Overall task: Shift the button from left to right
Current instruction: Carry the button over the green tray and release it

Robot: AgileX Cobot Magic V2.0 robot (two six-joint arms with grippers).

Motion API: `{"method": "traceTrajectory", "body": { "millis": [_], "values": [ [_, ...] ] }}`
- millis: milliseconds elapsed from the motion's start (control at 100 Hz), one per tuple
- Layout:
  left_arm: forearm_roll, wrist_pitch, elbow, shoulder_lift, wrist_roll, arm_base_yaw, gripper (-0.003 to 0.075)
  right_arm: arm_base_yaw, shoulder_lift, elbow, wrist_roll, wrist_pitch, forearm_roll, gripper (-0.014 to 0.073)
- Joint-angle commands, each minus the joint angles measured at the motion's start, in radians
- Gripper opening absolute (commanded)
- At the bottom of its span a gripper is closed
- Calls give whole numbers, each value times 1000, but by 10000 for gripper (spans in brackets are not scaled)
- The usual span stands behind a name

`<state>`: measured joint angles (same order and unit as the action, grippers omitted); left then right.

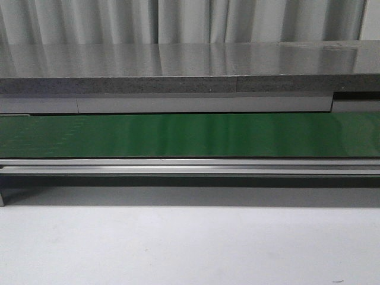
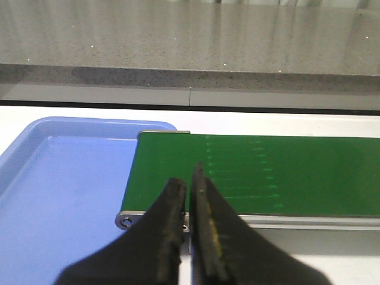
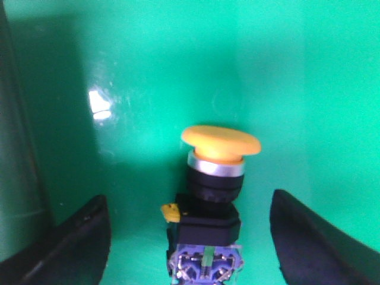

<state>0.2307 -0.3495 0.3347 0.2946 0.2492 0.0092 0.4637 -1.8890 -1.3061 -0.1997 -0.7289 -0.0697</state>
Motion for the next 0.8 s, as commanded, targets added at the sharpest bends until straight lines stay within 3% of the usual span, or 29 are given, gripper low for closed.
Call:
{"method": "traceTrajectory", "body": {
  "millis": [0, 320, 620, 790],
  "values": [
    [8, 72, 24, 7, 0, -6, 5, 3, 90, -32, 1, 51, -1, 528],
    [8, 72, 24, 7, 0, -6, 5, -70, 244, -32, 0, 193, 137, 528],
    [8, 72, 24, 7, 0, -6, 5, -237, 383, -25, 0, 252, 153, 528],
    [8, 72, 24, 7, 0, -6, 5, -336, 508, 70, 0, 337, 154, 528]
  ]
}}
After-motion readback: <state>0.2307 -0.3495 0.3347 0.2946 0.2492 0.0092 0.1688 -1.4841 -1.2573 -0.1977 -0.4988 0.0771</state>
